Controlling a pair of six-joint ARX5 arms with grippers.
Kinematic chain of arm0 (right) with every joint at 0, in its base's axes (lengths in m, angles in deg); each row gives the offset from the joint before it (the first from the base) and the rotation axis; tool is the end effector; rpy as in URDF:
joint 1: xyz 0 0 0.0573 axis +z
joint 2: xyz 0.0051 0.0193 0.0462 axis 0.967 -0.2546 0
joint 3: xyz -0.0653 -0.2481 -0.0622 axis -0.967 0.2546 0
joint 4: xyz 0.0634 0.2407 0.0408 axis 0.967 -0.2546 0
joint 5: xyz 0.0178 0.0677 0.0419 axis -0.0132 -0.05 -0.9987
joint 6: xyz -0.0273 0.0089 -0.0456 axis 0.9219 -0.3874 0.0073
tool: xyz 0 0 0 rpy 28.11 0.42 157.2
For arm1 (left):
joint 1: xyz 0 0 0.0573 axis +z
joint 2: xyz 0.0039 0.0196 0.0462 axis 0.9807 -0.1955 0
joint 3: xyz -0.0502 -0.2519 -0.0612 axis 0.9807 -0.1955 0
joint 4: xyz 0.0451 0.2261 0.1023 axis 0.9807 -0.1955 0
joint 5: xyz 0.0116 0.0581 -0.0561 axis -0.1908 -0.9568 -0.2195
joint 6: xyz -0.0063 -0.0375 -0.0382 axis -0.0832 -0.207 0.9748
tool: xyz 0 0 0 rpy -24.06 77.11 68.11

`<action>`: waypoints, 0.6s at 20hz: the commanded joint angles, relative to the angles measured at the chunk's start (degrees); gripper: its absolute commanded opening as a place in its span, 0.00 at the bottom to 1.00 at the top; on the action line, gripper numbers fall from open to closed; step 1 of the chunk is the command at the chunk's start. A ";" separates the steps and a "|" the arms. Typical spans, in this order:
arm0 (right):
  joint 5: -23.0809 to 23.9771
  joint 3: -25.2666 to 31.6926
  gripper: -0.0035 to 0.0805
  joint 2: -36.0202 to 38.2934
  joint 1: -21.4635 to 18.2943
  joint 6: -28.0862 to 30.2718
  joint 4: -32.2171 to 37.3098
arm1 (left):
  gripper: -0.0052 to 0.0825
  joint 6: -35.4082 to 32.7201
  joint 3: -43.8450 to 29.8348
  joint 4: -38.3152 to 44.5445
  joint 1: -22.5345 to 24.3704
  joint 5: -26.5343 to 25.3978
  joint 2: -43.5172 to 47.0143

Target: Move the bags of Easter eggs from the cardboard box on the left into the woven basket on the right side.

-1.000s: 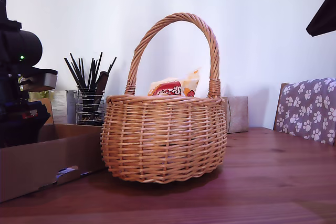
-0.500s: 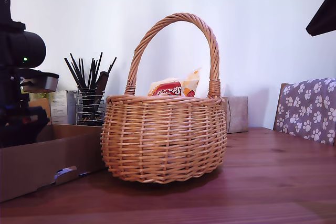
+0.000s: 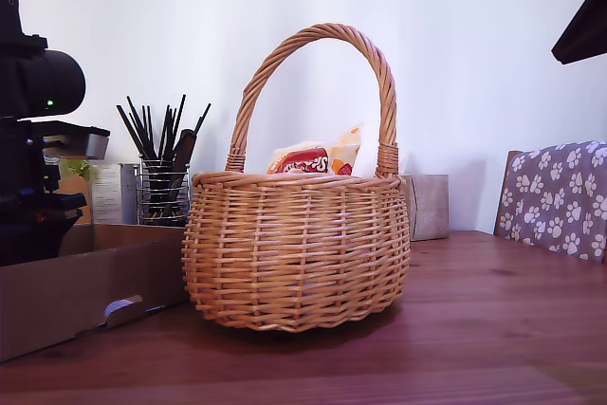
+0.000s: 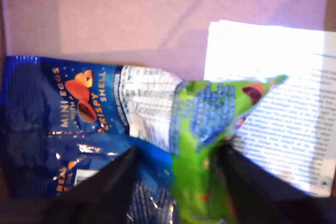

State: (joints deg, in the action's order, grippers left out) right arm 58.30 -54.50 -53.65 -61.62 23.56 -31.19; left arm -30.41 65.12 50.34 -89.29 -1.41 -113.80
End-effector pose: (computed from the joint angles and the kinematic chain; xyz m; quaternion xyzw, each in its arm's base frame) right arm 0.1380 0.0454 0.2660 0.0378 0.2898 0.3021 0.9074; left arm 0.3151 -0.0593 0.1639 0.1650 0.5932 -0.1671 0.7700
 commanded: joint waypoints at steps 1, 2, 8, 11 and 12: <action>-0.26 -0.81 0.03 0.07 0.24 0.15 0.31 | 0.34 0.22 -1.42 0.07 0.02 0.04 -2.45; -0.26 -0.81 0.03 0.07 0.24 0.15 0.31 | 0.34 0.22 -0.96 -0.13 0.02 0.09 -2.45; -0.26 -0.81 0.03 0.07 0.24 0.15 0.28 | 0.21 0.22 0.39 -0.55 0.02 0.59 0.39; -0.26 -0.81 0.03 0.07 0.24 0.15 0.28 | 0.20 0.20 0.44 -0.61 0.00 1.18 2.62; -0.26 -0.81 0.03 0.07 0.24 0.15 0.28 | 0.20 0.22 0.44 -0.72 0.00 1.38 3.67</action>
State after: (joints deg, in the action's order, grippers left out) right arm 58.30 -54.50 -53.65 -61.62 23.56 -31.16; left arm -30.39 65.49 49.66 -89.34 -0.40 -112.03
